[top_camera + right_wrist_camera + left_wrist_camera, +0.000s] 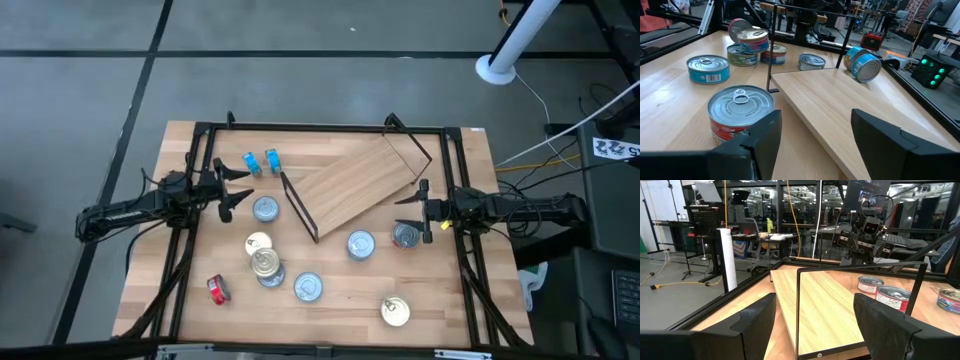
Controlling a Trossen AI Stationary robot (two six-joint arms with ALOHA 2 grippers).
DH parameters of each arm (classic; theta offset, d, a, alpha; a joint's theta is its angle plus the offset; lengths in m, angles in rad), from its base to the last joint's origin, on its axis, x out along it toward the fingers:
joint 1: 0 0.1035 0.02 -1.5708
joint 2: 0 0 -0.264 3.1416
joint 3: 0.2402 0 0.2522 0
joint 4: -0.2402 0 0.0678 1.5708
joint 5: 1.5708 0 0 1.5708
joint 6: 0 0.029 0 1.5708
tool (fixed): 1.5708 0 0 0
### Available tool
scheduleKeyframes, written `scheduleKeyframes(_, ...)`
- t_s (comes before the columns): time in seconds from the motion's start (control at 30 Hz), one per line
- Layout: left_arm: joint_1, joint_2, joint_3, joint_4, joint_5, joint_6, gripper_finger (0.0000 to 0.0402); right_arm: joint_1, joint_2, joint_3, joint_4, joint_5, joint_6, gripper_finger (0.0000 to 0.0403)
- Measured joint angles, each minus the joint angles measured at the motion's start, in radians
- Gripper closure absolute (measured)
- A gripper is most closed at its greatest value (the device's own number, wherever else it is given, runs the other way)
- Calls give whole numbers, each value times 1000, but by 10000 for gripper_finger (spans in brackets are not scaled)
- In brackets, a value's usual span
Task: Stack canned seafood by type on shelf
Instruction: Put the middle red tuna can on the shelf
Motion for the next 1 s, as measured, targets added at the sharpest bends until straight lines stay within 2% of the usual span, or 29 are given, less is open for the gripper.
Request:
scheduleKeyframes(0.2, 0, 0, 0, 0, 0, 0, 139, 0, 0, 0, 4, 1, 8, 164)
scheduleKeyframes(0.57, 0, 0, 0, 0, 0, 0, 139, 0, 0, 0, 27, -23, 311, 164)
scheduleKeyframes(0.73, 0, 0, 0, 0, -1, 0, 139, 0, 0, 0, 27, 36, 317, 164)
scheduleKeyframes(1.0, 0, 0, 0, 0, -1, -29, 139, 0, 0, 0, 32, 35, 319, 164)
